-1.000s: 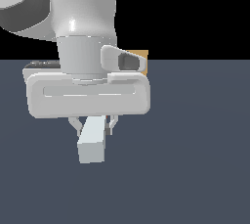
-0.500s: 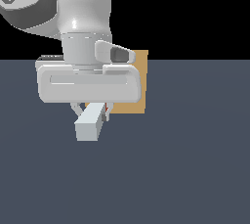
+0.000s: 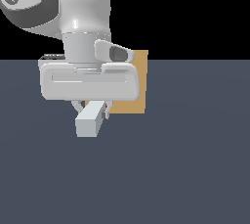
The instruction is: Insert the peg into the horizontal hole in a box.
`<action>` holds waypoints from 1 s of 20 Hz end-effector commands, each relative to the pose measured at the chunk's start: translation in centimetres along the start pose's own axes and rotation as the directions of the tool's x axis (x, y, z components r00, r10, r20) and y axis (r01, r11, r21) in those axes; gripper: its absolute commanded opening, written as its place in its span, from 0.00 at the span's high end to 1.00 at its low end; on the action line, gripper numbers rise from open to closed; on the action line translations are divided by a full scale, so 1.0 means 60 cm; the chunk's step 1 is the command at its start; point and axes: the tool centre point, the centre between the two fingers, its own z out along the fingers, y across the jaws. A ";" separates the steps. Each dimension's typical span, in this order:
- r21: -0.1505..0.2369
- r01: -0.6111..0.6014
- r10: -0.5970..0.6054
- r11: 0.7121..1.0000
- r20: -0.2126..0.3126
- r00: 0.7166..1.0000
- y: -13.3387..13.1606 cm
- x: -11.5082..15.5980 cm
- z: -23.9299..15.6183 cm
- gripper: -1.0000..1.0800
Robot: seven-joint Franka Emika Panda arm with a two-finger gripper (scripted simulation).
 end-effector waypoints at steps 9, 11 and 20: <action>-0.003 -0.001 0.001 1.000 0.000 1.000 0.004 0.003 -0.002 1.00; -0.003 -0.001 0.001 1.000 0.000 1.000 0.004 0.010 -0.002 1.00; -0.004 -0.001 0.001 1.000 0.000 1.000 0.002 0.098 -0.003 1.00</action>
